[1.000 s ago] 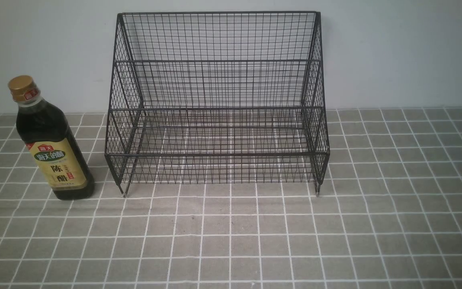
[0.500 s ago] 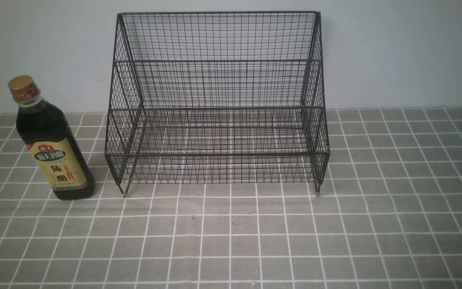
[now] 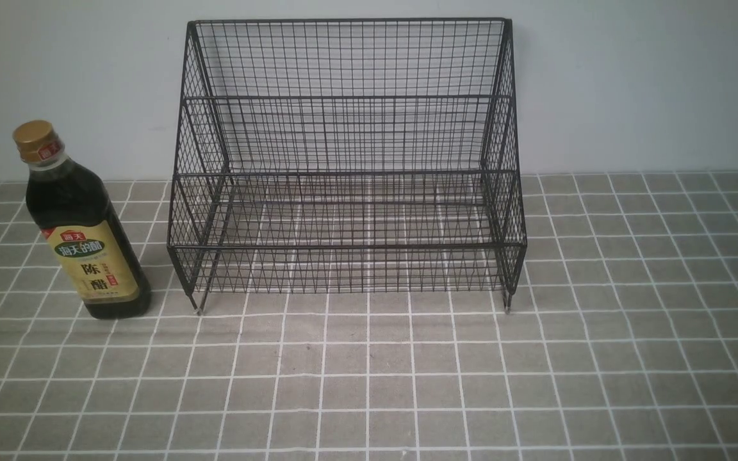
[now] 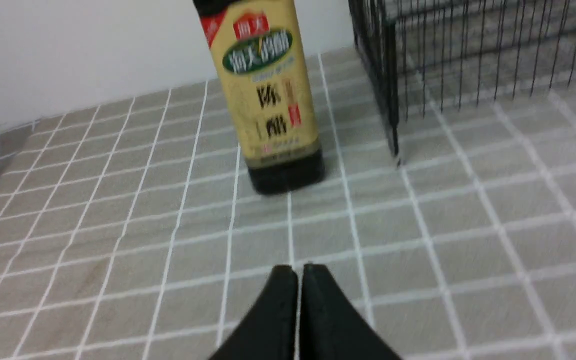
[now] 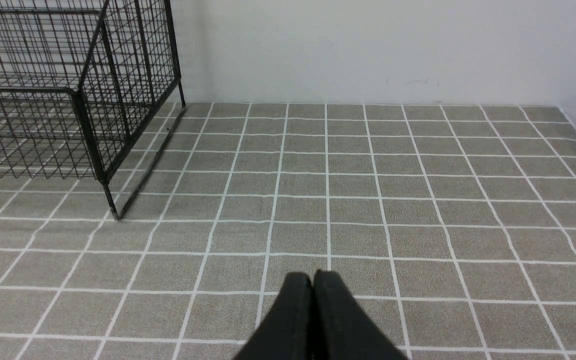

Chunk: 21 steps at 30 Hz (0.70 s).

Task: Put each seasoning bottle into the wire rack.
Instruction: Use the left arm to grab the condiment bottle closest to it

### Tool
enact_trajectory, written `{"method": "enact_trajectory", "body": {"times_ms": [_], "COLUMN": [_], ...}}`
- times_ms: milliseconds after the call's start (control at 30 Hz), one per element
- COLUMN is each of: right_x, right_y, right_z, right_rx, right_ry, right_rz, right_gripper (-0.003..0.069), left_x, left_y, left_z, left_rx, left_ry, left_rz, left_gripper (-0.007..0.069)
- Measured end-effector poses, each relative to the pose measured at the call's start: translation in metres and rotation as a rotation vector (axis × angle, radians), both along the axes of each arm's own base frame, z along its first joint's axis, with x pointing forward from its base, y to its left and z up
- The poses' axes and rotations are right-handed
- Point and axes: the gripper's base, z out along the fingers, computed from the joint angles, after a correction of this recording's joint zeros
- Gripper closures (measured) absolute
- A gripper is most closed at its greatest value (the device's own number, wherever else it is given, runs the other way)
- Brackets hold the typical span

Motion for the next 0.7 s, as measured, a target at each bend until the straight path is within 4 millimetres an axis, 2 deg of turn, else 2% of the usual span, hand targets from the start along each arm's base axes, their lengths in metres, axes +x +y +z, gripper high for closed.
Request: {"method": "enact_trajectory", "body": {"times_ms": [167, 233, 367, 433, 600, 667, 700], "right_x": [0.000, 0.000, 0.000, 0.000, 0.000, 0.000, 0.000], "right_y": [0.000, 0.000, 0.000, 0.000, 0.000, 0.000, 0.000], "right_z": [0.000, 0.000, 0.000, 0.000, 0.000, 0.000, 0.000], "right_rx": [0.000, 0.000, 0.000, 0.000, 0.000, 0.000, 0.000], "right_ry": [0.000, 0.000, 0.000, 0.000, 0.000, 0.000, 0.000], "right_rz": [0.000, 0.000, 0.000, 0.000, 0.000, 0.000, 0.000], "right_gripper": [0.0673, 0.0673, 0.0673, 0.0673, 0.0673, 0.0673, 0.0673], "left_x": [0.000, 0.000, -0.008, -0.005, 0.019, 0.035, 0.050], "left_y": [0.001, 0.003, 0.008, 0.009, 0.008, 0.008, 0.008], "left_z": [0.023, 0.030, 0.055, 0.062, 0.077, 0.089, 0.095], "left_rx": [-0.270, -0.290, -0.308, -0.301, -0.281, -0.276, -0.271], "left_ry": [-0.250, -0.323, -0.619, -0.623, -0.493, -0.437, -0.387], "left_rz": [0.018, 0.023, 0.045, 0.051, 0.067, 0.075, 0.082], "left_gripper": [0.0631, 0.0631, 0.0631, 0.0631, 0.0606, 0.0562, 0.0526]}}
